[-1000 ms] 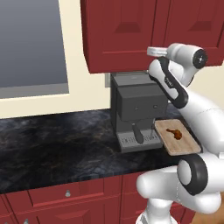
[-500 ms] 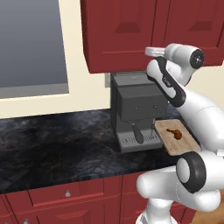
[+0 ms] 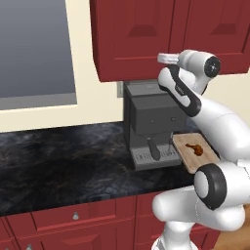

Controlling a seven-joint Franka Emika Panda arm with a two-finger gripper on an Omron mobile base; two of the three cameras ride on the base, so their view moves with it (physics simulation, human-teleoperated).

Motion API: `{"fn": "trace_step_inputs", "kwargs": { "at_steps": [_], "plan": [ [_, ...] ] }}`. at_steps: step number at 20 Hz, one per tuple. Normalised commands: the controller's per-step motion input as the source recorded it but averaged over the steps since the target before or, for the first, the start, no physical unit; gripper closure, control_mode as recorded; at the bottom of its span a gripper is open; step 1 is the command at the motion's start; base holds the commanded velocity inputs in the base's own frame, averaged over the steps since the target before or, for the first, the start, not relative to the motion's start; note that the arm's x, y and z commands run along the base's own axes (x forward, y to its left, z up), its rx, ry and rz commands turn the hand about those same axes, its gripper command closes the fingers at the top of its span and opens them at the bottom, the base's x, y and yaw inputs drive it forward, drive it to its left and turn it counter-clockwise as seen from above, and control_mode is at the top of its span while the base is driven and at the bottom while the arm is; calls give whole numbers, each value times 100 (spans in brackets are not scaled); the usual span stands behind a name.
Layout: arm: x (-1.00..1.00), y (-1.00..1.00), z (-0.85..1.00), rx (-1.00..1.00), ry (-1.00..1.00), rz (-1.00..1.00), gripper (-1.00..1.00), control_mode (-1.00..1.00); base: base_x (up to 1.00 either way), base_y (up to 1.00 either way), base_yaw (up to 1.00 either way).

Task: Open the cabinet, retrieve the rolling pin, and place it next to the meat on the cutting board to prepare for tenderizing.

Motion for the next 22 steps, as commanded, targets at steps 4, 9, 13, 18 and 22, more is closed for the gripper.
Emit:
{"fn": "trace_step_inputs", "kwargs": {
  "at_steps": [4, 9, 13, 18, 22],
  "plan": [
    [26, 0, 0, 0, 0, 0, 100, -100, 0, 0, 0],
    [21, 0, 0, 0, 0, 0, 100, -100, 0, 0, 0],
    [15, 0, 0, 0, 0, 0, 100, -100, 0, 0, 0],
    [3, 6, 1, 0, -2, 0, 100, -100, 0, 0, 0],
    [-6, 26, 1, 0, -4, 1, 100, -100, 0, 0, 0]
  ]
}}
